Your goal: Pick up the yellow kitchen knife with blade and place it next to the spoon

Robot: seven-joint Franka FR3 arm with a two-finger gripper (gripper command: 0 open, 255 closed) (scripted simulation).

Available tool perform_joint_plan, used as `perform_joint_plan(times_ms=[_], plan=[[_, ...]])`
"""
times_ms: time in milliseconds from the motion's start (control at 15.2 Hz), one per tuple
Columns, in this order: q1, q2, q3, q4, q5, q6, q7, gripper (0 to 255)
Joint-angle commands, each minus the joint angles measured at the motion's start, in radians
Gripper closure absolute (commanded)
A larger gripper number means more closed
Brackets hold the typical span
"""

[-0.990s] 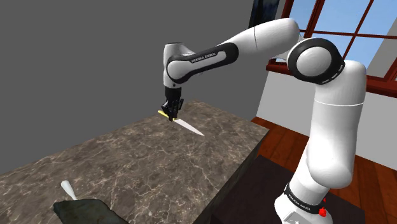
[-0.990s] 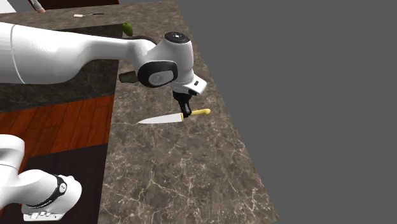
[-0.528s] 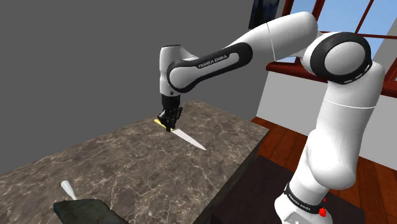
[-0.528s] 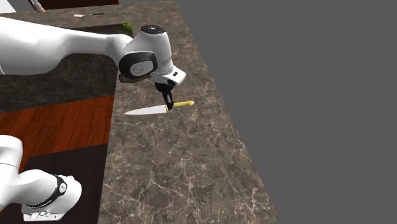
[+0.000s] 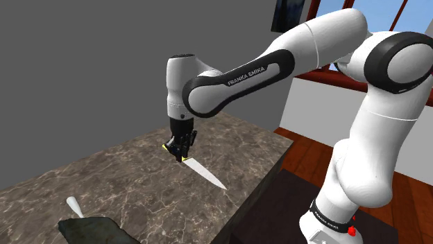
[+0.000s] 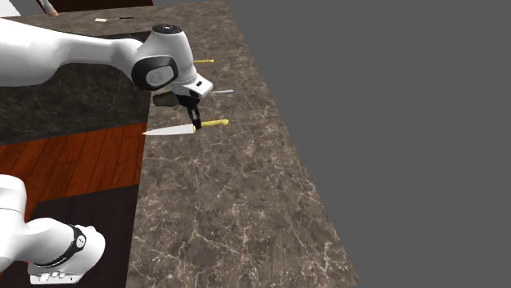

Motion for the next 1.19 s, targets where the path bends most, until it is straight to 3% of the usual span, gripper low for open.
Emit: perform_joint_plan(times_ms=[0,264,1122], plan=[[0.024,-0.015,0.022,-0.010,0.003,-0.004,0.046,255],[0.072,-0.029,0.068,-0.027,0.005,0.002,0.139,255],[0.077,0.053,0.068,-0.116,-0.026,0.169,0.158,255]])
